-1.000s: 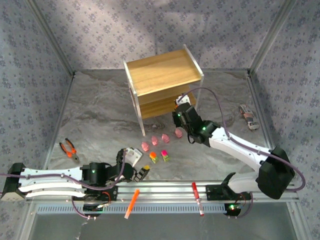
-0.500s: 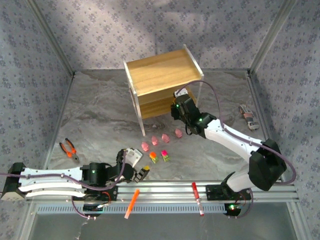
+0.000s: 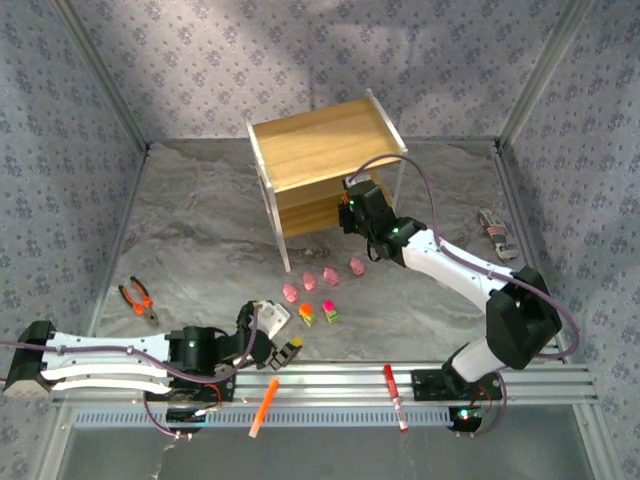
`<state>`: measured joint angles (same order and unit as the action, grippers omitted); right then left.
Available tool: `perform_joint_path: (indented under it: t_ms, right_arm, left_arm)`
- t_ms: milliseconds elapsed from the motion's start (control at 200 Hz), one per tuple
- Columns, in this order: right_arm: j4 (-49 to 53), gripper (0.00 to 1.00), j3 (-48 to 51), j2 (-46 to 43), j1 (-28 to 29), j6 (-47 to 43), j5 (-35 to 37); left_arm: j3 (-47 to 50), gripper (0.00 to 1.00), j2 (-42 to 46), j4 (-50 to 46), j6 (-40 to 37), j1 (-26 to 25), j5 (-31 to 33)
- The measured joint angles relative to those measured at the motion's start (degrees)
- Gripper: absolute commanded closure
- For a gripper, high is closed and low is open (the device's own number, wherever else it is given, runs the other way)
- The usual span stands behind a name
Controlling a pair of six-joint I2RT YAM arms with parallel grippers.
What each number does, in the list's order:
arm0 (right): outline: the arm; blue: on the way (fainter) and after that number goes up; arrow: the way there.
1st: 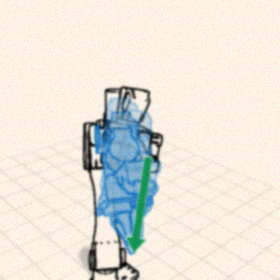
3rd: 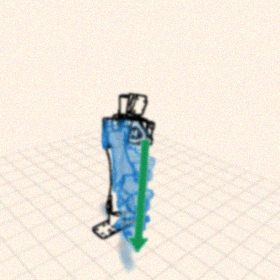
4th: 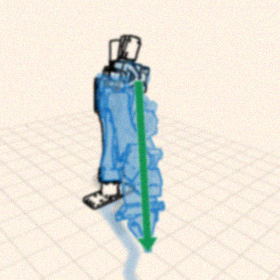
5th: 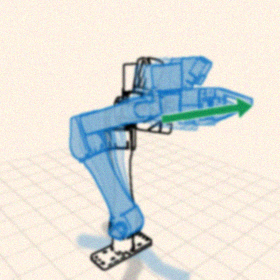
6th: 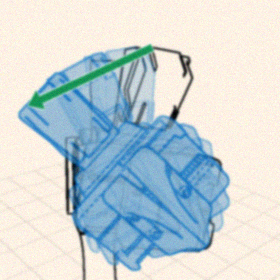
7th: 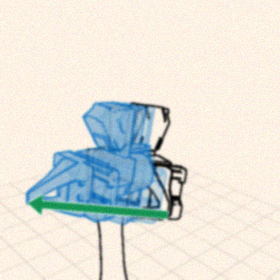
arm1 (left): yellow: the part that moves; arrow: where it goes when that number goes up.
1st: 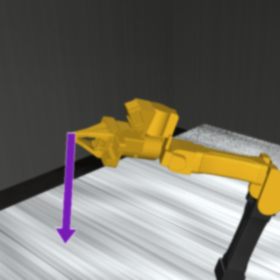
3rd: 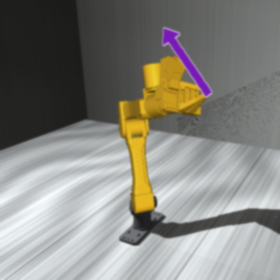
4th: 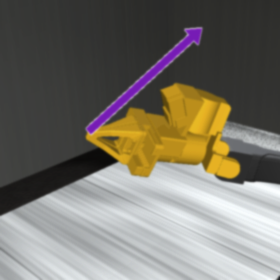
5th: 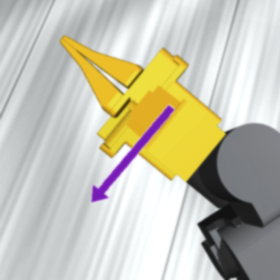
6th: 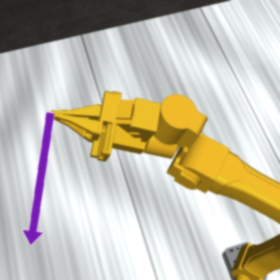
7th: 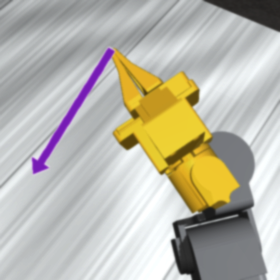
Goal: Place and organize the plastic toys onto the shelf
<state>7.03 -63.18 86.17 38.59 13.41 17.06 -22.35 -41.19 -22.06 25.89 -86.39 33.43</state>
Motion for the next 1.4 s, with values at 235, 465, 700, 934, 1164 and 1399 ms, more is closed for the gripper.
perform_joint_path:
  t_ms: [235, 465, 700, 934, 1164, 1399]
  right_arm:
    - [0.0, 0.79, -0.8, 1.0, -0.1, 0.0, -0.1]
    - [0.2, 0.79, -1.4, 1.6, -0.2, -0.4, -0.2]
    - [0.9, 0.78, -1.4, 1.6, -0.2, -1.1, -0.1]
    - [1.1, 0.78, -1.0, 1.6, -0.2, -1.5, -0.2]
    - [0.9, 0.77, -0.7, 1.4, -0.2, -1.6, -0.2]
    - [1.0, 0.74, -0.7, 1.4, -0.5, -2.4, -0.2]
  left_arm:
    - [0.0, 0.01, 2.4, 0.2, -0.4, 0.0, -0.8]
    - [0.0, 0.01, 3.6, 0.2, -0.4, 0.0, -0.8]
    - [0.0, 0.01, 2.5, 0.2, -0.4, 0.0, -0.8]
    - [0.0, 0.01, 2.5, 0.2, -0.4, 0.0, -0.5]
    - [0.0, 0.01, 2.4, 0.2, -0.4, 0.0, -0.3]
    - [0.0, 0.01, 2.4, 0.2, -0.4, 0.0, -0.3]
